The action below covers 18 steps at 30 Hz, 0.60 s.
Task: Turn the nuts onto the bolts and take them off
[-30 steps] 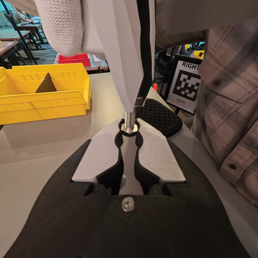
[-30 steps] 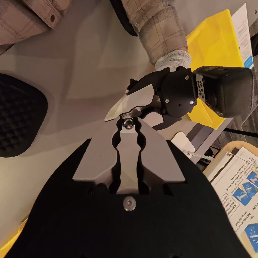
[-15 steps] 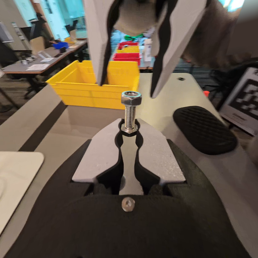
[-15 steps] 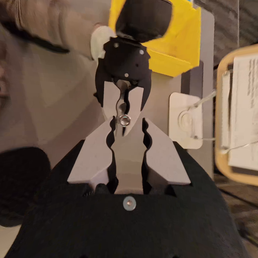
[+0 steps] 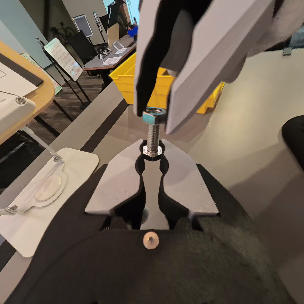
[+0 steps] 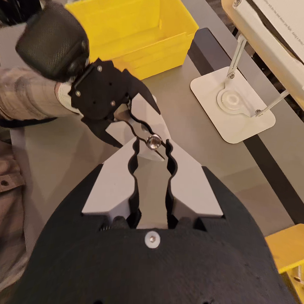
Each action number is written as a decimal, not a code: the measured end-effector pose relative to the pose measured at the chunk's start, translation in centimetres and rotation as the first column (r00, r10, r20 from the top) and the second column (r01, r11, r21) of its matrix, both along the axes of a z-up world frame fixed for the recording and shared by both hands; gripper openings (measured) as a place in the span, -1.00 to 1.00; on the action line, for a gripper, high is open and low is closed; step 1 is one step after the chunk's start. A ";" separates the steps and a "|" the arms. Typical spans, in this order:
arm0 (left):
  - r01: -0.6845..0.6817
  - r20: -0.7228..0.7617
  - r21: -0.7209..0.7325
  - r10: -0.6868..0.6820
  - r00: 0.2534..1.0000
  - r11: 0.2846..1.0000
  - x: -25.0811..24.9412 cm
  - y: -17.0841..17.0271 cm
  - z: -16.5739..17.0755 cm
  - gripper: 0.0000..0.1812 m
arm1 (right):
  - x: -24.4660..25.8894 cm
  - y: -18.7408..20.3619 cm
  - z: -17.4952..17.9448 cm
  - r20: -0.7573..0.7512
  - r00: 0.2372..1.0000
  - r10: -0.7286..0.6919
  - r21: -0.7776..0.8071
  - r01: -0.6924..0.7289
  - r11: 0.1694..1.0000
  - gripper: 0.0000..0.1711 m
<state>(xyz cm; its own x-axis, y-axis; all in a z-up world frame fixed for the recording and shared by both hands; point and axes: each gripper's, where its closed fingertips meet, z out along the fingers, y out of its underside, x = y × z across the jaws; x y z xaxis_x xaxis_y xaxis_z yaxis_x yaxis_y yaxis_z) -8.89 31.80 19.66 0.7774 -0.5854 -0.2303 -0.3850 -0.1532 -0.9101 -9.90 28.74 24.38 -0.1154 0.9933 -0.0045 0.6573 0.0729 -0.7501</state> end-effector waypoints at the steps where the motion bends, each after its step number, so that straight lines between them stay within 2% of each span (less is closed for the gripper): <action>1: -0.003 -0.020 0.006 0.003 1.000 1.000 0.1 0.0 -0.1 -0.84 | -0.1 -0.1 0.0 -0.007 1.000 -0.005 -0.014 0.005 1.000 -0.74; 3: -0.022 -0.041 0.020 0.023 0.999 1.000 0.0 0.1 -0.2 -0.84 | 0.0 0.1 -0.7 0.019 1.000 -0.010 0.015 0.009 1.000 -0.81; 8: -0.001 -0.035 0.015 0.002 0.999 1.000 0.2 -0.1 -0.2 -0.84 | 0.1 -0.1 -0.8 0.020 0.999 0.046 0.087 -0.048 0.995 -0.82; 12: 0.155 0.034 -0.038 -0.154 0.988 0.987 1.7 -1.7 -0.2 -0.85 | 1.0 -1.4 -0.8 0.093 0.964 0.250 0.219 -0.265 0.939 -0.81; 15: 0.372 0.168 -0.085 -0.355 0.920 0.924 3.8 -4.4 0.3 -0.85 | 2.4 -3.5 -0.5 0.205 0.859 0.469 0.314 -0.512 0.800 -0.81; 16: 0.465 0.209 -0.088 -0.440 0.873 0.881 4.6 -5.8 0.5 -0.85 | 2.9 -4.5 -0.3 0.241 0.791 0.563 0.359 -0.611 0.705 -0.81; 18: 0.595 0.277 -0.084 -0.554 0.785 0.800 5.7 -8.1 1.1 -0.85 | 3.7 -6.4 0.2 0.311 0.690 0.653 0.376 -0.721 0.582 -0.82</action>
<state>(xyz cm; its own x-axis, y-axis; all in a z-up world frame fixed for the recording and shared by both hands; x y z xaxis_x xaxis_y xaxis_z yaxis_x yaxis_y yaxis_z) -3.23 23.68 20.72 0.3023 -0.9522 0.0439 -0.2340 -0.1188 -0.9650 -6.18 22.34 24.53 -0.7957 0.5053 0.3339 0.3526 0.8347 -0.4230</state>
